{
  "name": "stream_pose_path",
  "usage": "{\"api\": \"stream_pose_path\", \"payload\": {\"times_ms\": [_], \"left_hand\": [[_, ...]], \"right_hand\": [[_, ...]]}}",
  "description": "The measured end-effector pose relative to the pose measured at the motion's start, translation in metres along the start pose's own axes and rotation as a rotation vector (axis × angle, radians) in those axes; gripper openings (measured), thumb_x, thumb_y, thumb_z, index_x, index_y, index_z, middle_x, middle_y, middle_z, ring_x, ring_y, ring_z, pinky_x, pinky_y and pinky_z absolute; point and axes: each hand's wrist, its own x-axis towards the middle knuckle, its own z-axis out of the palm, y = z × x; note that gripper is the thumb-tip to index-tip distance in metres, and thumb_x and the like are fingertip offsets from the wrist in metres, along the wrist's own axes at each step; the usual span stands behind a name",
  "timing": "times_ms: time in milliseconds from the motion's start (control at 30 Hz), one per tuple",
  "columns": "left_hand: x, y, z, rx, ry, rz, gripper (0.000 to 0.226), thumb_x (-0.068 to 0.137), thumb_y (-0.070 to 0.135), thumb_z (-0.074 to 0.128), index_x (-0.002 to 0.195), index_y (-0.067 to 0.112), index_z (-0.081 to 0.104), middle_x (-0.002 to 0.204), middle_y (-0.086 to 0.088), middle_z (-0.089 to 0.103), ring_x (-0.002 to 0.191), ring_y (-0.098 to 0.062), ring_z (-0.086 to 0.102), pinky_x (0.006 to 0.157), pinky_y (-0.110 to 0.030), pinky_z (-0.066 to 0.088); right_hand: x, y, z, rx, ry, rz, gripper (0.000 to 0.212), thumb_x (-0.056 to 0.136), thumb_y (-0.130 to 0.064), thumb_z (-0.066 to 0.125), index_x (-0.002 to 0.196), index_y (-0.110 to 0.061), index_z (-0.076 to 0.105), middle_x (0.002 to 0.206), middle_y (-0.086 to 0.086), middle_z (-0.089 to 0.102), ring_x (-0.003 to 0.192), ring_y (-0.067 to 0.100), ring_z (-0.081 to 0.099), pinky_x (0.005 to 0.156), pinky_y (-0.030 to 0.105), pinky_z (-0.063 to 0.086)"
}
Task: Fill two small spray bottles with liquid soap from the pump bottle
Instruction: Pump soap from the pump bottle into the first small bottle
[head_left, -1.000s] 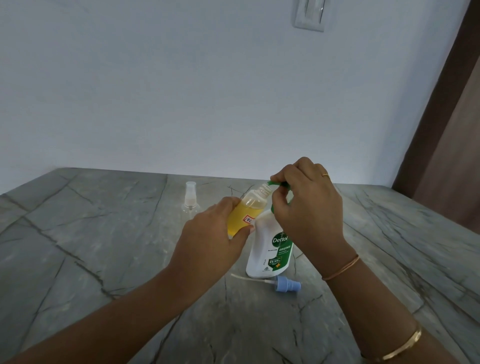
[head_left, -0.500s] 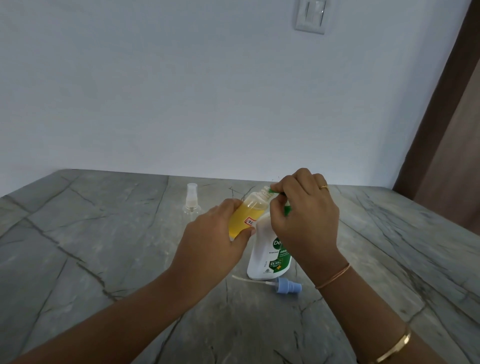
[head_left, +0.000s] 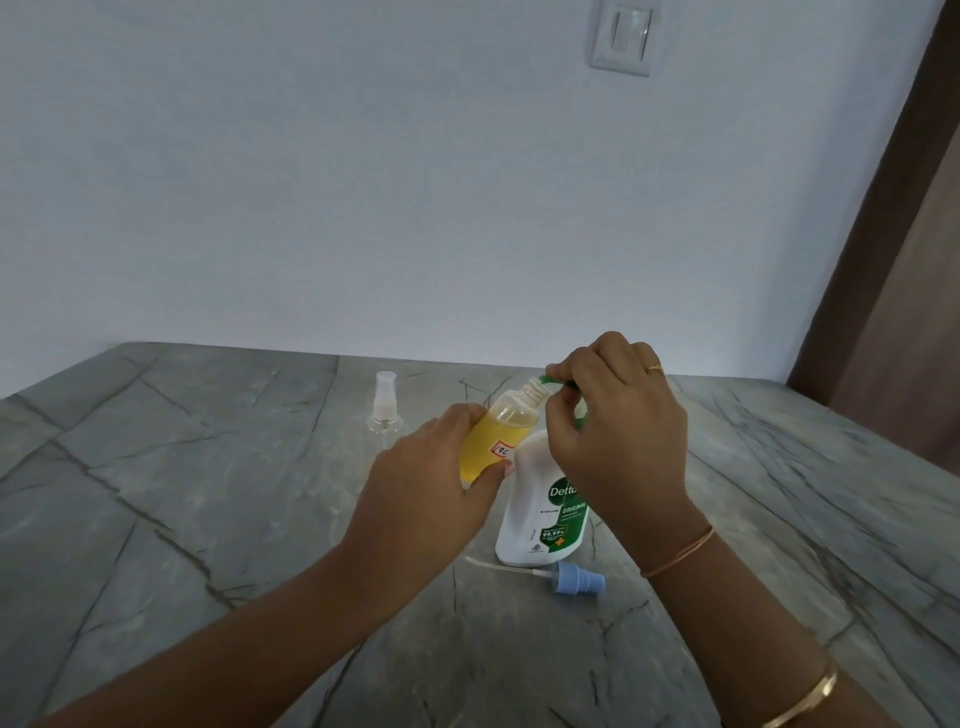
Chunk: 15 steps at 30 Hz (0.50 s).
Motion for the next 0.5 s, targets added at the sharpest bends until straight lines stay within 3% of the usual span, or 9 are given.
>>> {"api": "stream_pose_path", "payload": {"times_ms": [300,500], "left_hand": [[-0.0002,-0.0003,0.0011,0.023,-0.002,0.006,0.049,0.082,0.049,0.055,0.124,0.027,0.046,0.118,0.007,0.06,0.101,-0.011,0.058,0.078,-0.015,0.034],[-0.0001,-0.0003,0.0014,0.022,0.001,0.004,0.049,0.082,0.05,0.054,0.125,0.027,0.045,0.119,0.008,0.06,0.101,-0.011,0.058,0.077,-0.015,0.033]], "right_hand": [[-0.0089,-0.0023,0.0053,0.018,0.043,0.007,0.018,0.076,-0.011,0.046,0.073,-0.007,0.064,0.072,0.007,0.057,0.066,0.024,0.051,0.046,0.029,0.039],[0.0001,-0.0018,-0.0007,0.02,-0.028,0.015,0.023,0.075,-0.015,0.042,0.074,-0.009,0.064,0.074,0.005,0.057,0.068,0.023,0.053,0.048,0.025,0.038]]}}
